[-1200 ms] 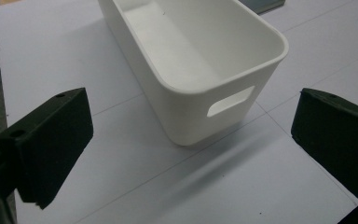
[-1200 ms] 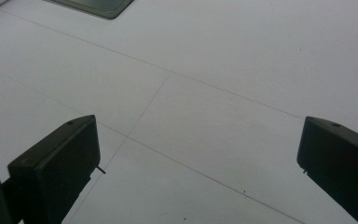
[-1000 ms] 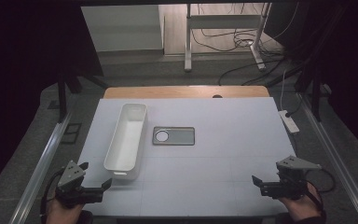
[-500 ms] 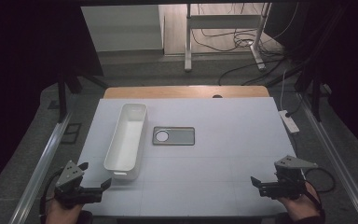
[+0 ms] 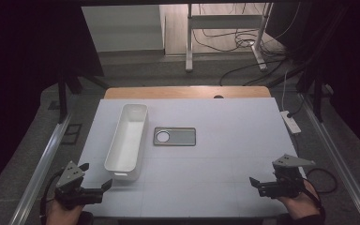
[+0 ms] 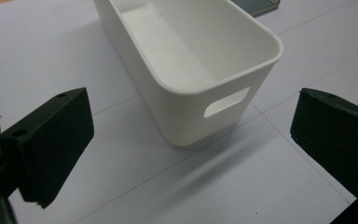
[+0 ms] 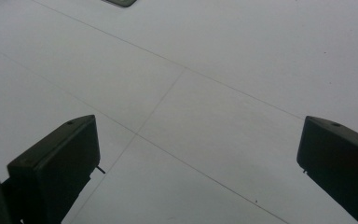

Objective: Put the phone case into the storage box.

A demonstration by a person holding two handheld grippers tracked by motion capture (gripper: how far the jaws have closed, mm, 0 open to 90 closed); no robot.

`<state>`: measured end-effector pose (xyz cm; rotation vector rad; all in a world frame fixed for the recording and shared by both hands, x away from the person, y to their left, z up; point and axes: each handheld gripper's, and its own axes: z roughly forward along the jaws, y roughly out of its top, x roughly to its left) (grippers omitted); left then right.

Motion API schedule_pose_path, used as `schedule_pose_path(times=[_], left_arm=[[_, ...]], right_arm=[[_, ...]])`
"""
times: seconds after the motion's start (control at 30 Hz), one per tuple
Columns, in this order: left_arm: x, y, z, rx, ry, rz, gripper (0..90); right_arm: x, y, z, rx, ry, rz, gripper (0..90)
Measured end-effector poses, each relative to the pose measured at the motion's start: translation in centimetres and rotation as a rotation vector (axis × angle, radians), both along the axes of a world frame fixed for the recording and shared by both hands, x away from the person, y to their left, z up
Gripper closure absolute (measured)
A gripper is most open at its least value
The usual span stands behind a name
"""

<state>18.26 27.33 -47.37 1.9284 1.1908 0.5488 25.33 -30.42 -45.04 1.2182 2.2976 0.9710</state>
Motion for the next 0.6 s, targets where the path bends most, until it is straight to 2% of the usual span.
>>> schedule_pose_path(times=[0.6], left_arm=[[0.0, 0.0, 0.0, -0.001, 0.002, 0.002, 0.4]], right_arm=[[1.5, 0.8, 0.3, 0.044, 0.000, 0.044, 0.0]])
